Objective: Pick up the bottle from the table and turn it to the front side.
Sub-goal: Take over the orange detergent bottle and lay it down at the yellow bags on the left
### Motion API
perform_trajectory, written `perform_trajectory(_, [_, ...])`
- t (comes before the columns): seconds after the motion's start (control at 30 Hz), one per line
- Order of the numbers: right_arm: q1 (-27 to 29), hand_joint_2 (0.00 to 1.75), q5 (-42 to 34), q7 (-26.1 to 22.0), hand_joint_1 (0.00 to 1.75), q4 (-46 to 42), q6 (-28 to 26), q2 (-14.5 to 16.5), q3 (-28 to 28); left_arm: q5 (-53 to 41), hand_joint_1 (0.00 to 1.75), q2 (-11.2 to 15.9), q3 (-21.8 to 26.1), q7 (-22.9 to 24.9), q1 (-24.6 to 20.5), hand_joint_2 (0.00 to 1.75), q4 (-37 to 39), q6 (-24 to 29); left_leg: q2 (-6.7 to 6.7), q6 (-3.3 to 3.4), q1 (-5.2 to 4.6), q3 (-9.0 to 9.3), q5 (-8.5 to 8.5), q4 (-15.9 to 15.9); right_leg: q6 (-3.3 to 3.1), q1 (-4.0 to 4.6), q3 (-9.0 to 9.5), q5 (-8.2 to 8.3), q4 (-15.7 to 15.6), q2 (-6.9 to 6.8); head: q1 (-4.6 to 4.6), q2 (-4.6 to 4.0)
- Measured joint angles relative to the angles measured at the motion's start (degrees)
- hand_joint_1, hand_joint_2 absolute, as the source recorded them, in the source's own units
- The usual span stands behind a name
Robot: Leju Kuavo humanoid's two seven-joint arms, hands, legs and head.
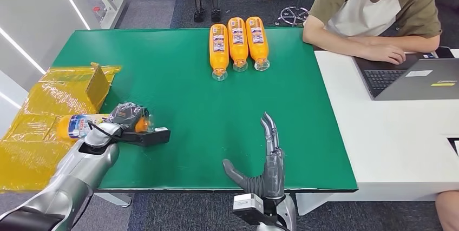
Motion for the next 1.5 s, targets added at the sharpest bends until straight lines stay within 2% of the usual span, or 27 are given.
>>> perform_trajectory(0.2, [-0.22,1.75,-0.63,-1.11,0.0,0.77,0.0,-0.01,0.05,2.14,0.0,-0.32,0.07,-1.4,0.01,1.75,0.01,0.41,0.0,0.0,0.0,0.0,0.0,0.0,0.0,0.0,0.0,0.0,0.0,0.0,0.01,-0.01])
perform_trajectory(0.43, [-0.48,1.75,-1.22,-1.83,0.0,1.7,0.0,-0.01,0.07,5.35,0.0,-0.42,0.96,-6.56,0.01,1.75,0.02,0.08,0.0,-0.01,0.0,0.0,0.0,0.0,0.0,0.0,0.0,0.0,0.01,0.0,-0.01,0.0])
perform_trajectory(0.5, [-0.47,1.75,-1.21,-1.98,0.0,1.79,0.0,-0.01,0.05,6.3,0.0,-0.42,1.57,-8.1,0.04,1.75,0.01,3.09,0.0,-0.01,0.0,0.0,0.0,0.0,0.0,0.0,0.0,0.0,0.01,0.0,0.0,0.0])
perform_trajectory(0.9, [0.63,1.75,1.01,-2.0,0.0,0.68,0.0,0.02,-1.09,12.45,0.0,-0.49,7.59,-16.88,2.35,1.75,-1.39,28.87,0.01,-0.01,0.0,0.0,0.0,0.0,-0.01,0.0,-0.01,0.0,0.0,0.01,0.01,-0.01])
perform_trajectory(1.1, [1.76,1.75,1.19,-2.05,0.0,-0.34,0.0,0.02,-2.13,17.58,0.0,0.51,11.5,-22.71,5.85,1.75,-5.55,35.65,0.04,-0.03,0.0,0.02,-0.02,-0.01,-0.02,0.0,-0.02,-0.01,0.0,0.04,0.0,0.0])
perform_trajectory(1.2, [2.08,1.75,1.01,-1.87,0.0,-0.6,0.0,0.02,-2.44,21.03,0.0,0.95,13.51,-27.02,10.41,1.75,-10.61,36.53,0.06,-0.07,0.0,0.03,-0.04,-0.01,-0.03,0.0,-0.04,-0.03,0.0,0.08,0.0,-0.01])
perform_trajectory(1.3, [2.21,1.75,0.78,-1.5,0.0,-0.74,0.0,0.02,-2.49,28.32,0.0,0.24,15.42,-32.24,16.36,1.75,-19.25,36.66,0.08,-0.11,0.0,0.02,-0.07,0.0,-0.02,0.0,-0.08,-0.04,-0.02,0.13,0.01,0.0])
perform_trajectory(1.4, [2.28,1.75,0.9,-0.77,0.0,-0.95,0.0,0.01,-2.49,33.28,0.0,-2.59,16.75,-33.91,21.63,1.75,-31.27,36.84,0.02,-0.13,-0.02,-0.01,-0.1,0.02,0.01,-0.01,-0.07,-0.07,-0.04,0.06,0.01,0.0])
perform_trajectory(1.5, [2.46,1.75,0.93,-0.96,0.0,-1.36,0.0,0.02,-2.51,36.62,0.0,-7.55,19.02,-34.27,25.0,1.75,-43.18,37.0,-0.02,-0.07,-0.04,-0.04,-0.15,0.03,0.05,-0.03,-0.03,-0.08,-0.07,0.01,0.01,0.0])
